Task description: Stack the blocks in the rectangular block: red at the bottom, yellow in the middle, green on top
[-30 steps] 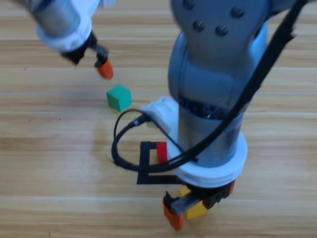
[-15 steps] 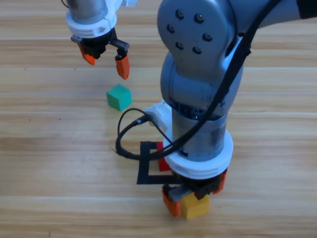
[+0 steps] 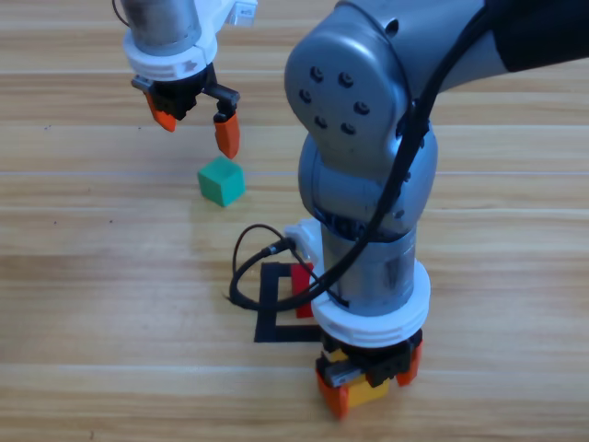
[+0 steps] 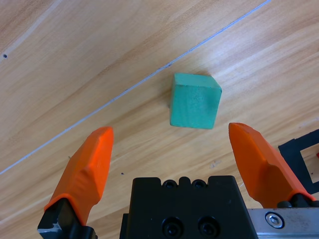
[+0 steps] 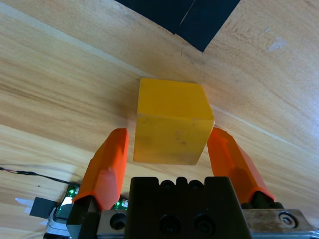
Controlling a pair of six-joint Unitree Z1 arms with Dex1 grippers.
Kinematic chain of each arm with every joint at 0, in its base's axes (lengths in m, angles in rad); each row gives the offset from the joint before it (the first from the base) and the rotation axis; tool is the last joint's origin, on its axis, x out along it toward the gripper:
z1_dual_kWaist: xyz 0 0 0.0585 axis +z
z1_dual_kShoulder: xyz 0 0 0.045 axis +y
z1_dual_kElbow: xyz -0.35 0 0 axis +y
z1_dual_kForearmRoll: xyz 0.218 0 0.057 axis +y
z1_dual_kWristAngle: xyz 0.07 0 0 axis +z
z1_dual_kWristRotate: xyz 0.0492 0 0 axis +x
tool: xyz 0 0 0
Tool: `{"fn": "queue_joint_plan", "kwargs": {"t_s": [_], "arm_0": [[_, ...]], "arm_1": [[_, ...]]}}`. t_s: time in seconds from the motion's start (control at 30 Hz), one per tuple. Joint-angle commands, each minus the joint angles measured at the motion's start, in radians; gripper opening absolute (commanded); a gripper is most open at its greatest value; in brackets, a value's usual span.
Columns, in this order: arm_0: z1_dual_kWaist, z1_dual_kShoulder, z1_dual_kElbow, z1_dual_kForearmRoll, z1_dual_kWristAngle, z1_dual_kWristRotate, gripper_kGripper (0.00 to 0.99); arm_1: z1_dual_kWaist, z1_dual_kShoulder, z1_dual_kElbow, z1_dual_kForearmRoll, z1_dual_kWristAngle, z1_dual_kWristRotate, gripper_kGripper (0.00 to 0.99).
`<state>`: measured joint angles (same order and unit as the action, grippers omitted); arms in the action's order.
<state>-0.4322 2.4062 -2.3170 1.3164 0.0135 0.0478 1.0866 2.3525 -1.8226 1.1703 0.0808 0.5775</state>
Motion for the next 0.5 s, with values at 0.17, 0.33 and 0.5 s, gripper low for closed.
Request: {"fn": "queue_joint_plan", "kwargs": {"t_s": [0.17, 0.33, 0.5], "arm_0": [[-0.028, 0.051, 0.030, 0.007, -0.010, -0.017, 0.990], [-0.031, 0.051, 0.030, 0.006, -0.010, -0.017, 0.990], [-0.031, 0.056, 0.028, 0.004, -0.006, -0.023, 0.990]], "arm_1": [[-0.022, 0.048, 0.034, -0.032, -0.013, 0.010, 0.727], [-0.022, 0.019, 0.032, -0.037, -0.033, 0.007, 0.727], [-0.019, -0.002, 0.034, -0.041, -0.093, 0.016, 0.792]]}}
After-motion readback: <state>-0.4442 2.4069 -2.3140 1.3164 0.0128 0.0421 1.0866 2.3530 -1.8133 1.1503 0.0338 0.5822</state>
